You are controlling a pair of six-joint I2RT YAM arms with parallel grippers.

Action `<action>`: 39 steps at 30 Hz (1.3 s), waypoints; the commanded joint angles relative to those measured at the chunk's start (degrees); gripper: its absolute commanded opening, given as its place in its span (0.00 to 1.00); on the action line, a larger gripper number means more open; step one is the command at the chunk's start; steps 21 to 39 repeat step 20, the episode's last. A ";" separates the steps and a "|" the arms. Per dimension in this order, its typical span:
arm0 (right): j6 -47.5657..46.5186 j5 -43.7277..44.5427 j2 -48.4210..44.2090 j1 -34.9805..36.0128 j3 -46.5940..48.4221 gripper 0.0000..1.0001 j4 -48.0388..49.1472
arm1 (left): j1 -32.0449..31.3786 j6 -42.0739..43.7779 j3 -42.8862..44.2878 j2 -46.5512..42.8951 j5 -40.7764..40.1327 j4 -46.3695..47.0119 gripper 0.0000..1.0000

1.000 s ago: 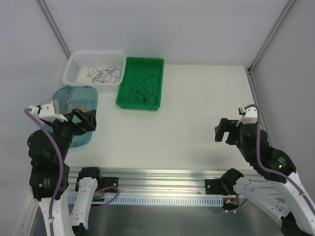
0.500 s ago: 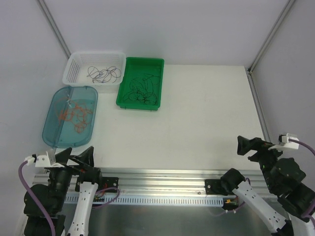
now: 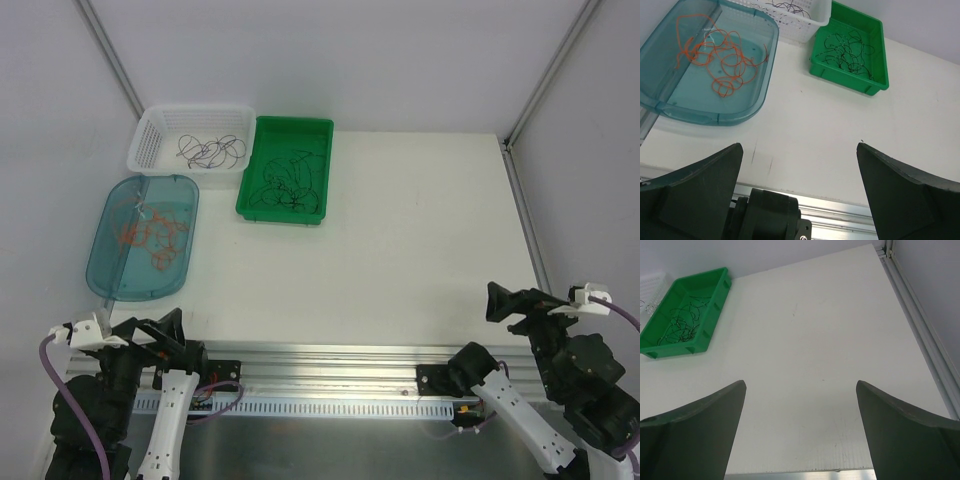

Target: Untangle the cables

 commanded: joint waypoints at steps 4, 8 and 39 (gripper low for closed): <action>-0.72 -0.77 -5.83 0.04 -2.04 0.97 3.13 | -0.24 -2.13 -0.39 -9.22 -1.43 -1.17 0.99; -1.42 -1.47 -5.48 -0.04 -1.95 0.97 3.83 | -0.16 -2.75 -1.27 -9.22 -0.02 -1.17 0.99; -2.04 -2.54 -4.60 -0.04 -3.53 0.97 6.29 | -0.16 -2.58 -2.50 -9.30 -1.52 -0.74 0.99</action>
